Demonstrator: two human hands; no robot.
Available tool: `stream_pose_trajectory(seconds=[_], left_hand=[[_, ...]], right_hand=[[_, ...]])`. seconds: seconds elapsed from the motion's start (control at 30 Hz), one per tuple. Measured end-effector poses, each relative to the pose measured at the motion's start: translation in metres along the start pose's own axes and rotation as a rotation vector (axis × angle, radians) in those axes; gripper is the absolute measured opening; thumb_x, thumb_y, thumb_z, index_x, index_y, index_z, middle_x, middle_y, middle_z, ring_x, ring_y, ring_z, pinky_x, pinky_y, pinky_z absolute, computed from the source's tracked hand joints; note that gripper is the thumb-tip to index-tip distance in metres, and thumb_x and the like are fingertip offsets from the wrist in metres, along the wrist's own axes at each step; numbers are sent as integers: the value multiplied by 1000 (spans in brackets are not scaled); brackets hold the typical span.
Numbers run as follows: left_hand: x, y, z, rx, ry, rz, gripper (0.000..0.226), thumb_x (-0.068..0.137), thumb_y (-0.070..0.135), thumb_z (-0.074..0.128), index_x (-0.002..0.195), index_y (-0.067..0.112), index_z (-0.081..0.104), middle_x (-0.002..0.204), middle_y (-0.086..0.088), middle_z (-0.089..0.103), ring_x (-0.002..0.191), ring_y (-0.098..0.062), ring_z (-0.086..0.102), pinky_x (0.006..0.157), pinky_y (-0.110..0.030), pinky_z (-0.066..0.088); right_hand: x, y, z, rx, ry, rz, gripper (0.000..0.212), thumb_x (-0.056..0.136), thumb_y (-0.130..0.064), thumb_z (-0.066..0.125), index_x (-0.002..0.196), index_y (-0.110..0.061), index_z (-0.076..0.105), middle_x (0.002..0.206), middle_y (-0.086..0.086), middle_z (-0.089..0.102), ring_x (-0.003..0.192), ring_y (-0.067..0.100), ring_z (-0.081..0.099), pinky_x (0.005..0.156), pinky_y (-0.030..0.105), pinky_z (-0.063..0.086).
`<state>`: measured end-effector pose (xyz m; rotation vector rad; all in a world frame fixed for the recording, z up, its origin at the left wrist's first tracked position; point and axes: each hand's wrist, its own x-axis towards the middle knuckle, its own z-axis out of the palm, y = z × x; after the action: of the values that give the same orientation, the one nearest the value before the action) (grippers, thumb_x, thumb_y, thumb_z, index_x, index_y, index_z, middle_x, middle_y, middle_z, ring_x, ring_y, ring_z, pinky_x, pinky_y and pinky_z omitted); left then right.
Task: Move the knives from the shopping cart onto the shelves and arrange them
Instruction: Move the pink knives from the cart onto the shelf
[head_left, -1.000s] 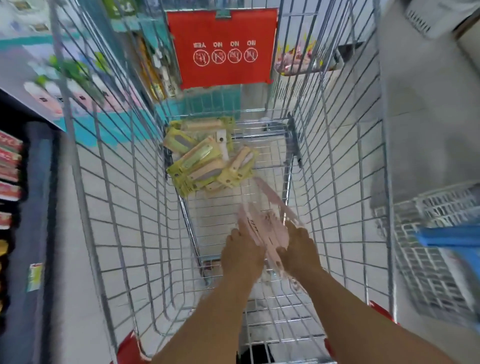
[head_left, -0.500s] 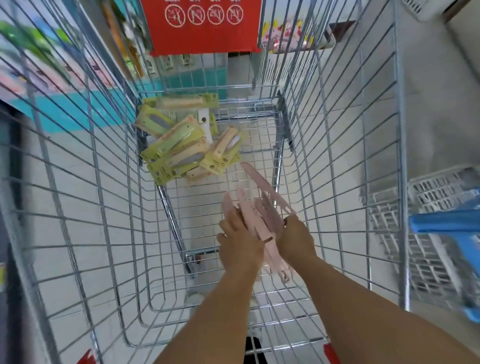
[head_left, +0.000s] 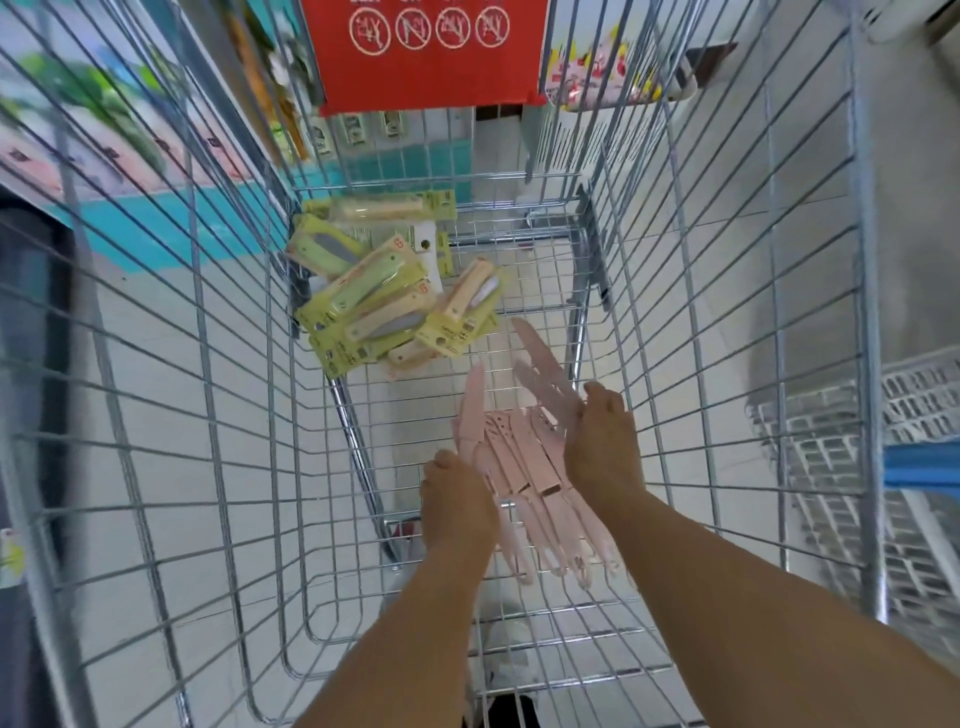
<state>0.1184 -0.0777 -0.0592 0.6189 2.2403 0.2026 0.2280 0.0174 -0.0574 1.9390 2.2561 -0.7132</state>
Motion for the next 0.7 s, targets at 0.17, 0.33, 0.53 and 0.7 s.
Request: stream_pose_trajectory(seconds=[0.17, 0.33, 0.53, 0.7], left_hand=[[-1, 0, -7, 30, 7, -23, 32, 96, 16, 51, 124, 4, 41, 118, -13, 49, 106, -25, 51, 89, -34, 51], [-5, 1, -25, 98, 67, 21, 27, 96, 13, 48, 121, 7, 41, 116, -10, 50, 104, -25, 51, 84, -35, 49], [-29, 12, -66, -34, 158, 96, 11, 99, 12, 29, 105, 16, 37, 84, -3, 55, 69, -24, 56, 55, -36, 42], [-77, 20, -108, -192, 233, 151, 11, 102, 23, 26, 95, 22, 35, 76, -1, 49, 62, -19, 50, 50, -31, 32]], right_hand=[[7, 2, 6, -268, -71, -46, 32, 96, -23, 46, 124, -8, 46, 121, 9, 51, 112, 27, 46, 97, 34, 37], [3, -8, 1, -213, -65, -3, 27, 96, -15, 46, 122, -6, 45, 119, 12, 51, 109, 28, 49, 89, 34, 42], [-17, -37, -37, 117, -151, 12, 16, 99, -10, 36, 115, -9, 39, 89, 7, 59, 76, 26, 60, 56, 30, 42], [-59, -75, -91, 307, -138, -95, 19, 102, -22, 30, 103, -8, 43, 85, 9, 61, 75, 29, 60, 62, 38, 48]])
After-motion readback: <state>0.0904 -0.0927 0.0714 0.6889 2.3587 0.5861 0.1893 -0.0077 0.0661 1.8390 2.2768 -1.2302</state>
